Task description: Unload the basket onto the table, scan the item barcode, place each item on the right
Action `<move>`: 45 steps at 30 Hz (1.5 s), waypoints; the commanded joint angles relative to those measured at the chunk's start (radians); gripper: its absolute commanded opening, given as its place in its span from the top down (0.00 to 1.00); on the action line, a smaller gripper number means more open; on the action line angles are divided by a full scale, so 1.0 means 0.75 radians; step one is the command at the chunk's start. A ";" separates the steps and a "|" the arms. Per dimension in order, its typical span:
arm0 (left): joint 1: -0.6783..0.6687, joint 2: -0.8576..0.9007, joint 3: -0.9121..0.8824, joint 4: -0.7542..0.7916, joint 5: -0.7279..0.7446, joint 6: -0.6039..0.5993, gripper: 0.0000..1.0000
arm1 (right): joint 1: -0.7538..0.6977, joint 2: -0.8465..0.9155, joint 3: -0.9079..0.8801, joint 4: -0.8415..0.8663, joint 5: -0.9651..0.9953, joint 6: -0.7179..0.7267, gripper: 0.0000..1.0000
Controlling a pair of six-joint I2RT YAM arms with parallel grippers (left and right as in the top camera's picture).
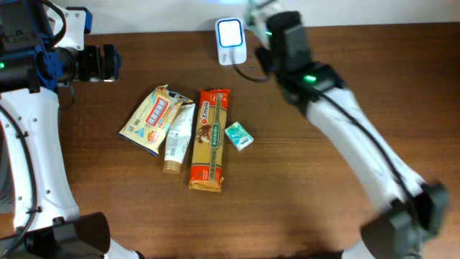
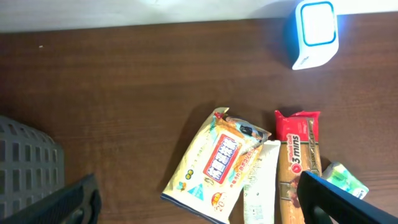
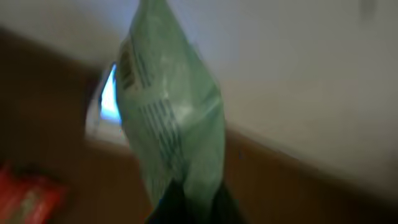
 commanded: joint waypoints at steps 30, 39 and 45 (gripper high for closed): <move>0.005 -0.007 0.009 0.002 0.010 0.021 0.01 | -0.400 -0.157 -0.369 -0.638 -1.014 0.379 0.40; 0.005 -0.007 0.009 0.002 0.010 0.022 0.01 | -0.031 0.357 -0.369 -0.093 -1.019 0.564 0.49; 0.005 -0.007 0.009 0.002 0.010 0.021 0.01 | -0.032 0.395 -0.369 -0.141 -0.918 0.523 0.63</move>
